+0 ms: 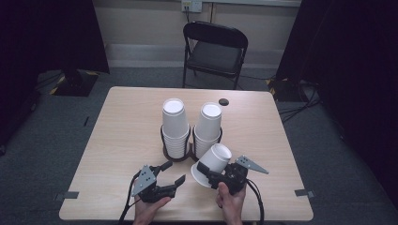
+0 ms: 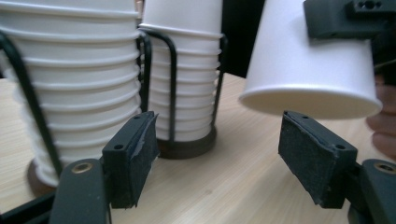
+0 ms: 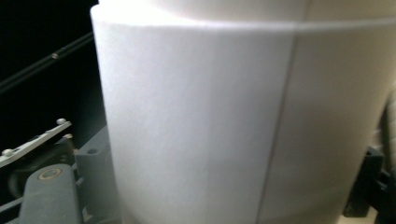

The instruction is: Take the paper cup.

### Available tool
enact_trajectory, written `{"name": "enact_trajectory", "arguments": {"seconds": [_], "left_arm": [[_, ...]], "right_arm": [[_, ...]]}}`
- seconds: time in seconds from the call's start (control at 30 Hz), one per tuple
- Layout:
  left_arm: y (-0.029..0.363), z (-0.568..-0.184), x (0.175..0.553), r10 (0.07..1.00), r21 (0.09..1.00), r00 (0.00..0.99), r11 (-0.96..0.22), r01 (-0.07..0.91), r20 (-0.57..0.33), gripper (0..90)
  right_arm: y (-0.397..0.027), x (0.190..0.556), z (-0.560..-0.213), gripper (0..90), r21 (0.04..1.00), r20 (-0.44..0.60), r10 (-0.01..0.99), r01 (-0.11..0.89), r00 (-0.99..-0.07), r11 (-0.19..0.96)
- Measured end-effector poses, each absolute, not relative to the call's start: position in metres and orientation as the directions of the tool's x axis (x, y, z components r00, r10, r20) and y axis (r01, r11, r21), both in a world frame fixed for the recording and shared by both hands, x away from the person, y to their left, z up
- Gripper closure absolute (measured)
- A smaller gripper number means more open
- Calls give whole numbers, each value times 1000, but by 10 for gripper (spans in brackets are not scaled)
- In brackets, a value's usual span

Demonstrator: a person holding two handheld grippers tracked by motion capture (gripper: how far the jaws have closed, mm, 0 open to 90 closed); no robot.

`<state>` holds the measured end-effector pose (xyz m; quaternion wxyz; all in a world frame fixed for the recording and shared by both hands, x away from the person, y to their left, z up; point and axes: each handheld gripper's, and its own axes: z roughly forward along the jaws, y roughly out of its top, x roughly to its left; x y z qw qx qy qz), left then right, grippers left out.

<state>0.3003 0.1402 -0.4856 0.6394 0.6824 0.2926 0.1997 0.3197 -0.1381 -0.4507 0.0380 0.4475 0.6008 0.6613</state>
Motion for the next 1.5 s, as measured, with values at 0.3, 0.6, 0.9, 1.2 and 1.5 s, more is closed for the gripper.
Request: {"name": "enact_trajectory", "arguments": {"seconds": [0.3,0.6,0.9,1.2,1.5], "left_arm": [[132,-487,303,619,995,781,3,95,-76,384],[123,-488,309,588,997,805,61,55,-80,533],[113,-490,312,621,998,783,67,2,-43,619],[110,-489,312,632,997,774,71,-19,-31,748],[112,-487,314,601,1000,799,30,9,-25,823]], "right_arm": [[-128,319,-454,157,780,620,513,534,-593,-326],[-121,318,-455,157,760,644,483,569,-593,-316],[-109,316,-455,157,736,669,452,609,-590,-294],[-102,319,-455,154,719,686,410,646,-601,-255],[-106,320,-455,121,713,692,419,646,-588,-272]]}}
